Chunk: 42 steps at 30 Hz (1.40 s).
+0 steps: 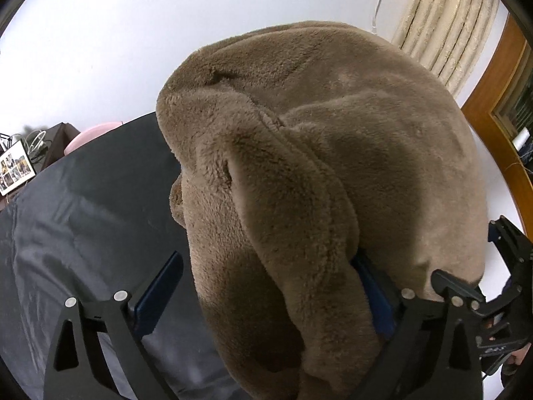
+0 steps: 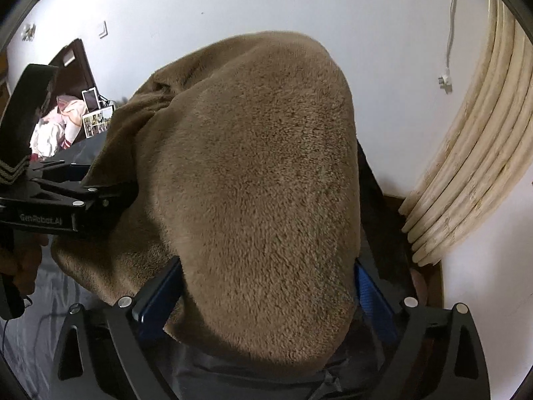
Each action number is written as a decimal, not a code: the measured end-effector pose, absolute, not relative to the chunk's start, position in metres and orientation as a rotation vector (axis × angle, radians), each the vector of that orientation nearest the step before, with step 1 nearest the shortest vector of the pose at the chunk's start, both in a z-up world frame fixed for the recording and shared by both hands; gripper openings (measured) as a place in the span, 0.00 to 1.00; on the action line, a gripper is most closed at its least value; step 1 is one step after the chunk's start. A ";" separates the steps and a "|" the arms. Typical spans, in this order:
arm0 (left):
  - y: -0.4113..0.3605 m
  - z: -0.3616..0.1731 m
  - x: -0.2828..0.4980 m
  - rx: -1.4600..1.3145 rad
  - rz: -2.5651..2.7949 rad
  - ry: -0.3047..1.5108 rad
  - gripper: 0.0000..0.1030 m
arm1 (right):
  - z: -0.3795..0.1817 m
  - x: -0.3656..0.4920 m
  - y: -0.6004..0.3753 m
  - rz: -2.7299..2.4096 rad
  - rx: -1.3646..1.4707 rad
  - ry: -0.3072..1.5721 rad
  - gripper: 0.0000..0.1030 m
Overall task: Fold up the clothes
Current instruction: 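Open the left gripper and release the bundle on the teal towel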
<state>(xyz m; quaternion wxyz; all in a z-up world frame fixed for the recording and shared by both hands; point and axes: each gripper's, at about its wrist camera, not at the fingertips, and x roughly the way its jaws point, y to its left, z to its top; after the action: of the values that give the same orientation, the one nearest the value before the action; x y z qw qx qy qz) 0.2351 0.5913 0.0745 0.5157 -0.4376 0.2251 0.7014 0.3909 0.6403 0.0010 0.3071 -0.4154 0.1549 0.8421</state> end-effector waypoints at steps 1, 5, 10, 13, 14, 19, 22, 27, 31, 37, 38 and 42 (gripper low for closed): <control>0.591 0.079 0.234 -1.049 1.688 0.539 0.96 | 0.009 0.393 0.640 2.237 -1.077 0.423 0.94; 0.588 0.109 0.230 -1.006 1.730 0.485 0.96 | 0.051 0.403 0.633 2.265 -0.925 0.317 0.94; 0.597 0.131 0.218 -0.977 1.757 0.406 0.96 | 0.077 0.387 0.615 2.360 -0.855 0.150 0.94; 0.610 0.120 0.219 -0.976 1.763 0.483 0.96 | 0.058 0.370 0.614 2.375 -0.921 0.165 0.94; 0.615 0.114 0.221 -0.982 1.763 0.518 0.96 | 0.048 0.365 0.614 2.363 -0.951 0.166 0.94; 0.620 0.084 0.223 -1.064 1.715 0.502 0.96 | 0.005 0.344 0.607 2.284 -1.045 0.048 0.99; 0.619 0.083 0.219 -1.072 1.722 0.498 0.96 | 0.001 0.337 0.603 2.260 -1.044 0.020 1.00; 0.616 0.100 0.222 -1.032 1.766 0.547 0.96 | 0.008 0.336 0.605 2.245 -1.045 0.027 1.00; 0.608 0.117 0.239 -0.980 1.795 0.577 0.96 | 0.020 0.346 0.602 2.251 -1.017 0.072 1.00; 0.590 0.145 0.256 -0.971 1.799 0.549 0.98 | 0.033 0.362 0.594 2.243 -1.043 0.139 1.00; 0.584 0.149 0.259 -0.970 1.801 0.547 0.99 | 0.034 0.363 0.592 2.238 -1.045 0.145 1.00; 0.579 0.156 0.268 -0.989 1.786 0.549 0.99 | 0.040 0.371 0.590 2.212 -1.040 0.196 1.00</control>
<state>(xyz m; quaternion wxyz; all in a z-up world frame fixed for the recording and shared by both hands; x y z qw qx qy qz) 0.2680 0.5785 0.1556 0.4914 -0.4076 0.2261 0.7357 0.3712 0.5899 0.0405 0.3378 -0.3993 0.0753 0.8490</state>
